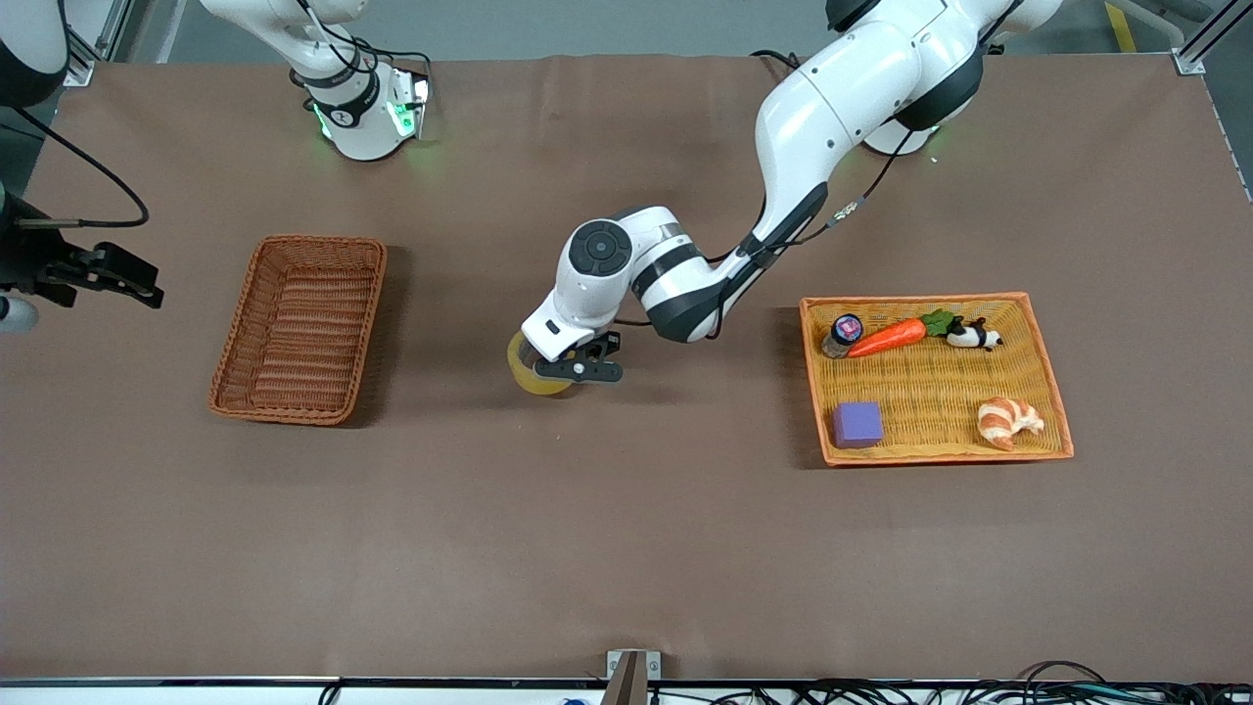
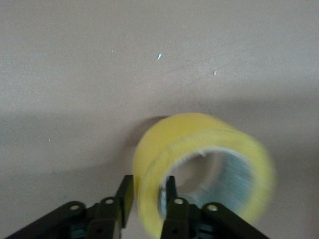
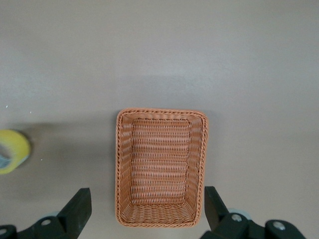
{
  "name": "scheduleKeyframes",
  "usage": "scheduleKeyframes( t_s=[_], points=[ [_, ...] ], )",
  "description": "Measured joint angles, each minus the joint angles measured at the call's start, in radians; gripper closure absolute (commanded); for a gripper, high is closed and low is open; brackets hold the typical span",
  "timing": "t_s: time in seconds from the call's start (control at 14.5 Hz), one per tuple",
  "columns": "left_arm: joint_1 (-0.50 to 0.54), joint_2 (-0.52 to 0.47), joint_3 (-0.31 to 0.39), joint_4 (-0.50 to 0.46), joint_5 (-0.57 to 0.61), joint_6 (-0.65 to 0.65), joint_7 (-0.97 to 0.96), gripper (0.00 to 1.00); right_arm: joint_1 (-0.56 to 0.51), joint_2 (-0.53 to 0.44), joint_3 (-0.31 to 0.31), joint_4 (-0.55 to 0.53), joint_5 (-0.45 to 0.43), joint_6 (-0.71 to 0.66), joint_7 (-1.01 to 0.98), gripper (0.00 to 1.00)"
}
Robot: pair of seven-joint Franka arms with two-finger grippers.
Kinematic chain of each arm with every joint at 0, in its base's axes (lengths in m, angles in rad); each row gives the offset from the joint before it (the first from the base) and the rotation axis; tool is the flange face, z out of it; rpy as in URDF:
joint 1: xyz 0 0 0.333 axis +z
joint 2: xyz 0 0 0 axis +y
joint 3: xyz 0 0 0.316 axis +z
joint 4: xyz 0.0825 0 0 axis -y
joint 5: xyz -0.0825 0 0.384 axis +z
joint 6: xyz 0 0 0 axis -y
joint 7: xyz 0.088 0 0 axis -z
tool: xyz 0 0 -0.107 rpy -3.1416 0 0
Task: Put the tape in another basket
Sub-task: 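Lift the tape roll with the left gripper and carry it toward the basket, then set the tape down while the right gripper reaches to grasp it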
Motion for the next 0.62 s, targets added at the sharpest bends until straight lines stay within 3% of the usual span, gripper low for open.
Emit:
scheduleKeyframes(
  t_s=[0.14,0.35,0.62],
  points=[
    [0.001,-0.018,-0.002,0.016,0.0,-0.027,0.0,0.0,0.005,0.009,0.017,0.0,0.001,0.006,0.0,0.0],
    [0.02,-0.089,-0.002,0.027,0.0,-0.188,0.0,0.0,0.015,0.026,0.062,0.0,0.002,0.038,0.001,0.0],
    [0.115,-0.19,-0.003,0.027,-0.01,-0.261,0.016,0.0,0.038,0.105,0.192,-0.003,0.007,0.121,0.143,0.0]
  ],
)
